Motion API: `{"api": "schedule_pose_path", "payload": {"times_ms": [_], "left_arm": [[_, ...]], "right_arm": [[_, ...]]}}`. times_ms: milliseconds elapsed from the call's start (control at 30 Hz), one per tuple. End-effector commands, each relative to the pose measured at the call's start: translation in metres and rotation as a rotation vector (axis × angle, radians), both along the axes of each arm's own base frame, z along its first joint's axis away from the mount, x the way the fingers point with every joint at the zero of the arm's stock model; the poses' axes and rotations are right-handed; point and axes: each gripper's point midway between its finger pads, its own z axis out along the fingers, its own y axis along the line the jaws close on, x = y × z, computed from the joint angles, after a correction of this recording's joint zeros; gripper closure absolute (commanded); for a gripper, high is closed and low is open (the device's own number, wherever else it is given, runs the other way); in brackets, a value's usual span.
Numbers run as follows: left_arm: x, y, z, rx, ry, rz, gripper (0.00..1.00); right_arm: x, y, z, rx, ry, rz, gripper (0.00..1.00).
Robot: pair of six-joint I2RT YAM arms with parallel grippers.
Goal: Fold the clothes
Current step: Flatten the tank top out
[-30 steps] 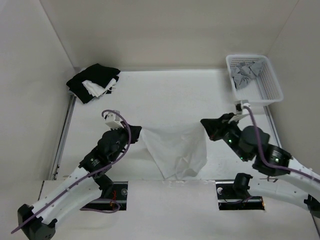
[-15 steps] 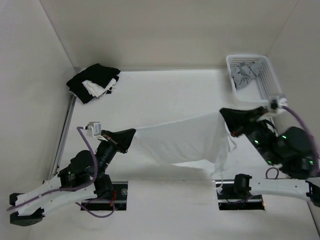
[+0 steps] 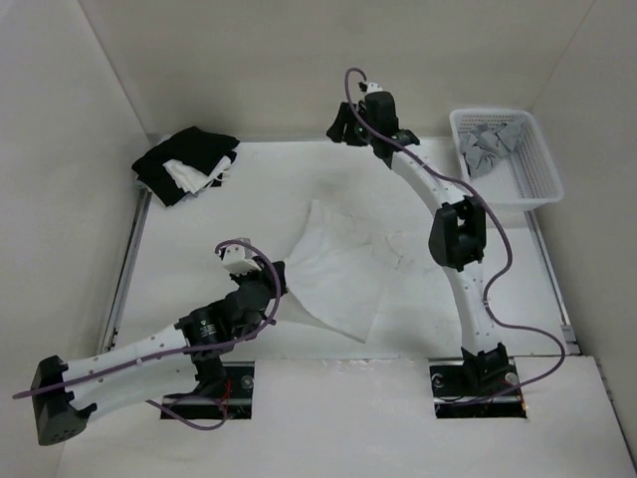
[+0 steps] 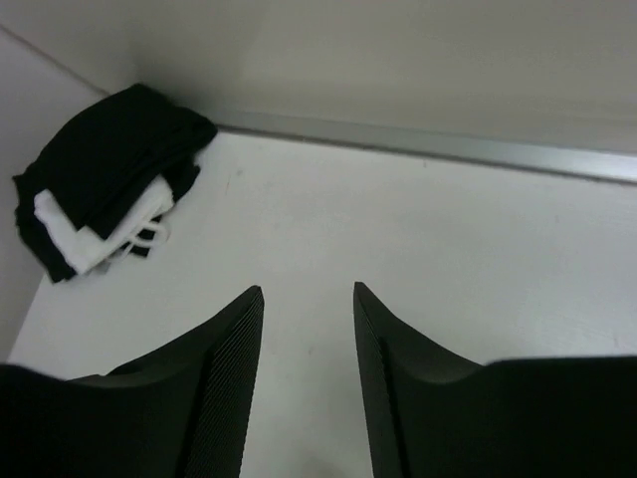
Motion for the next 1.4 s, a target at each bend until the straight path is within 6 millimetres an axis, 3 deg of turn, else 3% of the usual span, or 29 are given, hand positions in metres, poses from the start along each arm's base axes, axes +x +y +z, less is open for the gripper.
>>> {"api": "schedule_pose_path", "payload": {"times_ms": [0, 100, 133, 167, 200, 233, 267, 300, 333, 400, 467, 567, 833, 900, 967, 1033, 1133, 1200, 1233, 1333, 1367], "left_arm": [[0.024, 0.033, -0.025, -0.127, 0.039, 0.212, 0.98], [0.031, 0.048, -0.035, -0.140, 0.054, 0.250, 0.97], [0.034, 0.056, -0.044, -0.142, 0.069, 0.268, 0.97], [0.035, 0.062, -0.051, -0.145, 0.081, 0.279, 0.96], [0.035, 0.064, -0.055, -0.144, 0.086, 0.282, 0.96], [0.034, 0.071, -0.070, -0.152, 0.117, 0.288, 0.96], [0.033, 0.075, -0.077, -0.158, 0.132, 0.295, 0.96], [0.032, 0.078, -0.086, -0.165, 0.151, 0.297, 0.96], [0.029, 0.080, -0.095, -0.174, 0.173, 0.288, 0.96], [0.028, 0.083, -0.104, -0.187, 0.193, 0.282, 0.96], [0.025, 0.086, -0.111, -0.200, 0.218, 0.275, 0.96], [0.021, 0.094, -0.121, -0.229, 0.244, 0.279, 0.96], [0.018, 0.096, -0.134, -0.269, 0.290, 0.259, 0.96], [0.017, 0.095, -0.137, -0.278, 0.298, 0.250, 0.96], [0.016, 0.094, -0.139, -0.284, 0.304, 0.242, 0.96], [0.015, 0.092, -0.141, -0.287, 0.314, 0.233, 0.96], [0.011, 0.085, -0.145, -0.306, 0.335, 0.210, 0.96], [0.007, 0.080, -0.150, -0.318, 0.353, 0.192, 0.96], [0.005, 0.078, -0.151, -0.321, 0.362, 0.186, 0.96], [0.002, 0.073, -0.154, -0.322, 0.372, 0.172, 0.96], [0.002, 0.072, -0.153, -0.323, 0.371, 0.169, 0.96]], "right_arm": [[-0.049, 0.015, 0.101, 0.095, -0.109, 0.050, 0.36], [-0.114, 0.002, 0.074, 0.100, -0.093, 0.023, 0.46], [-0.148, -0.003, 0.055, 0.109, -0.064, 0.012, 0.56], [-0.188, -0.011, 0.026, 0.121, -0.019, -0.002, 0.77], [-0.203, -0.013, 0.014, 0.123, 0.005, -0.005, 0.83], [-0.246, -0.019, -0.020, 0.105, 0.067, -0.008, 0.91], [-0.274, -0.023, -0.044, 0.083, 0.111, -0.009, 0.92], [-0.290, -0.026, -0.057, 0.068, 0.134, -0.006, 0.91], [-0.326, -0.035, -0.086, 0.044, 0.208, -0.017, 0.87], [-0.375, -0.049, -0.122, 0.034, 0.318, -0.057, 0.70], [-0.416, -0.058, -0.143, 0.028, 0.396, -0.075, 0.55], [-0.460, -0.061, -0.159, 0.025, 0.487, -0.084, 0.44], [-0.469, -0.048, -0.198, -0.022, 0.588, -0.109, 0.47], [-0.469, -0.046, -0.203, -0.017, 0.597, -0.117, 0.54], [-0.465, -0.045, -0.208, -0.014, 0.603, -0.125, 0.69], [-0.451, -0.053, -0.210, 0.001, 0.591, -0.166, 0.84], [-0.429, -0.072, -0.200, 0.016, 0.537, -0.231, 0.93], [-0.419, -0.089, -0.192, 0.028, 0.503, -0.272, 0.91], [-0.417, -0.095, -0.187, 0.038, 0.492, -0.283, 0.85], [-0.423, -0.102, -0.178, 0.052, 0.490, -0.269, 0.51], [-0.433, -0.100, -0.178, 0.051, 0.514, -0.246, 0.48]]}}
